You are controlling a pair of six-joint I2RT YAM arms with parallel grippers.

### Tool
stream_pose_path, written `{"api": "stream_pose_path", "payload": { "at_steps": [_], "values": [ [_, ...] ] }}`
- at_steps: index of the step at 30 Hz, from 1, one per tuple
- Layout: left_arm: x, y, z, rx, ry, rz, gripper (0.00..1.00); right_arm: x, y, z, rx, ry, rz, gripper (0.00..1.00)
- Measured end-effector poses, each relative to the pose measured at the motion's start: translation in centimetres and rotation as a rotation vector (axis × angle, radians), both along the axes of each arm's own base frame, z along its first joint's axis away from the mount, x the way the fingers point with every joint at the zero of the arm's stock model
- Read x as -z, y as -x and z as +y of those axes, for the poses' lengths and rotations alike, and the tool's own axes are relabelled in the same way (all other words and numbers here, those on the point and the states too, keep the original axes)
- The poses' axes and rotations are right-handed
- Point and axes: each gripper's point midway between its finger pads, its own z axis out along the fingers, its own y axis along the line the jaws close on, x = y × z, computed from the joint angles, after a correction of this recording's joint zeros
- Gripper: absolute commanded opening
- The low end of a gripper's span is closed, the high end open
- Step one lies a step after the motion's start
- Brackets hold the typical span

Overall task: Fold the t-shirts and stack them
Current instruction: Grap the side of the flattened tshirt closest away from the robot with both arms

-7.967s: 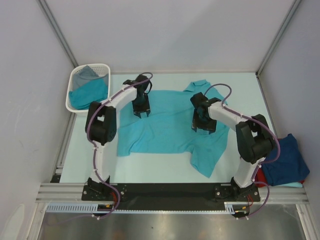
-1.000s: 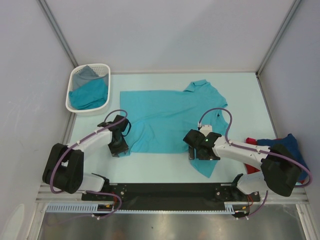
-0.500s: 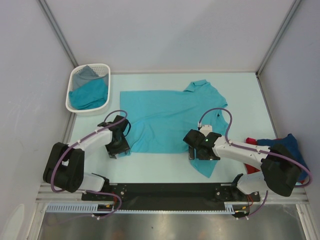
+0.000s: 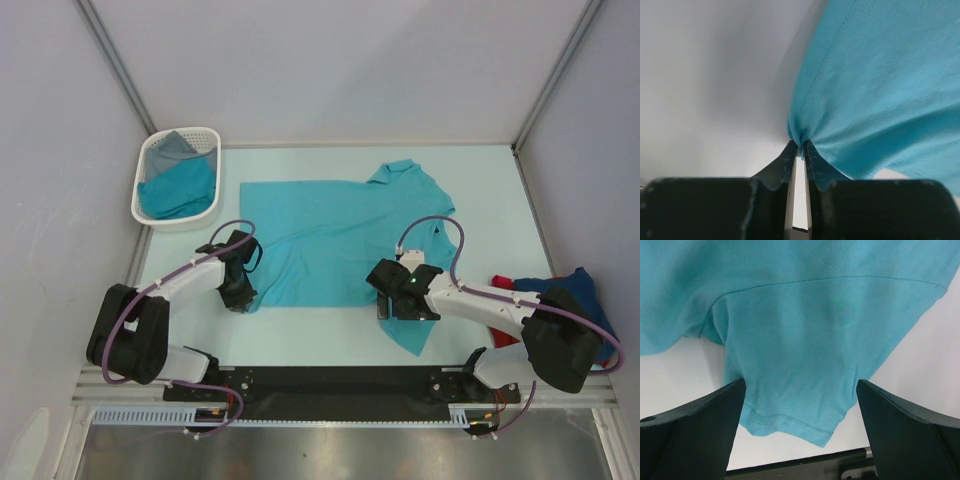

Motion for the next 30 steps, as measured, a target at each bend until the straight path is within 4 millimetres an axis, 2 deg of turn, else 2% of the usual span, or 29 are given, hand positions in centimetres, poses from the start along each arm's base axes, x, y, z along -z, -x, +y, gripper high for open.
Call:
{"api": "stream_pose_path", "payload": {
  "at_steps": [8, 16, 24, 30],
  "values": [
    [0.0, 0.0, 0.0, 0.000, 0.000, 0.000, 0.09, -0.2, 0.4, -0.1, 0.010, 0.005, 0.012, 0.98],
    [0.0, 0.0, 0.0, 0.001, 0.000, 0.002, 0.08, -2.0, 3.2, 0.4, -0.029, -0.057, -0.007, 0.98],
    [0.1, 0.0, 0.0, 0.002, -0.003, 0.010, 0.07, -1.1, 5.7, 0.9, -0.032, -0.066, 0.048, 0.88],
    [0.0, 0.0, 0.0, 0.004, -0.003, 0.013, 0.07, 0.1, 6.7, 0.0, 0.016, -0.056, 0.082, 0.72]
  ]
}}
